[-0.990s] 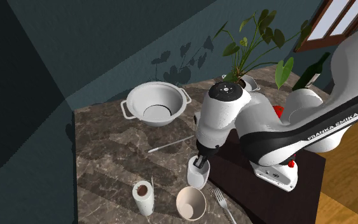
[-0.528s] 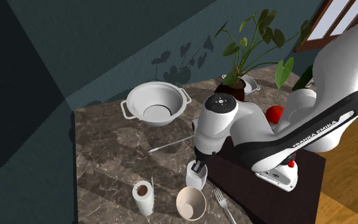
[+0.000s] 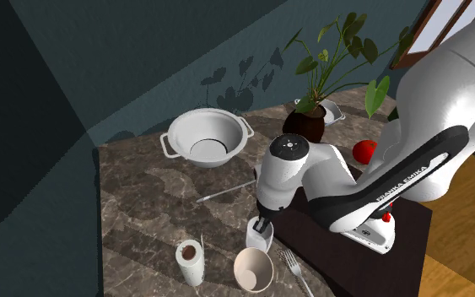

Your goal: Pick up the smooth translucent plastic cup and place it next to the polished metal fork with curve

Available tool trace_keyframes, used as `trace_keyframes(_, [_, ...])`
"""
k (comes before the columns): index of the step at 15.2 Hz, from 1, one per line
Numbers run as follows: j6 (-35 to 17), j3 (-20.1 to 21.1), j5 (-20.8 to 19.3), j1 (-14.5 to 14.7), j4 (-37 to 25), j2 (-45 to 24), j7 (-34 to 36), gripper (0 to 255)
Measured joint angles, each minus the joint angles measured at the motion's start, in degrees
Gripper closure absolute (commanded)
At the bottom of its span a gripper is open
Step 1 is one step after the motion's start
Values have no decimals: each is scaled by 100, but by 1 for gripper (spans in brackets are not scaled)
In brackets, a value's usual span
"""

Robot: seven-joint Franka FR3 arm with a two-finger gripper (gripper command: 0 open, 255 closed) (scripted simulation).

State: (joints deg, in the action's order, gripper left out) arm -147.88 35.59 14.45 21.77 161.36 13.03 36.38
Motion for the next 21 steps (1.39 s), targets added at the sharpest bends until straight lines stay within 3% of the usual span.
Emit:
trace_keyframes(3, [-9,3,-3,-2,1,-8,4,255])
trace_keyframes(4, [-9,3,-4,-2,0,-8,4,0])
trace_keyframes(10, [-11,4,-5,-2,-2,-9,6,0])
trace_keyframes(15, [944,-243,277,224,-186,802,-211,0])
trace_keyframes(21, [1074,-289,285,234,-218,892,-246,0])
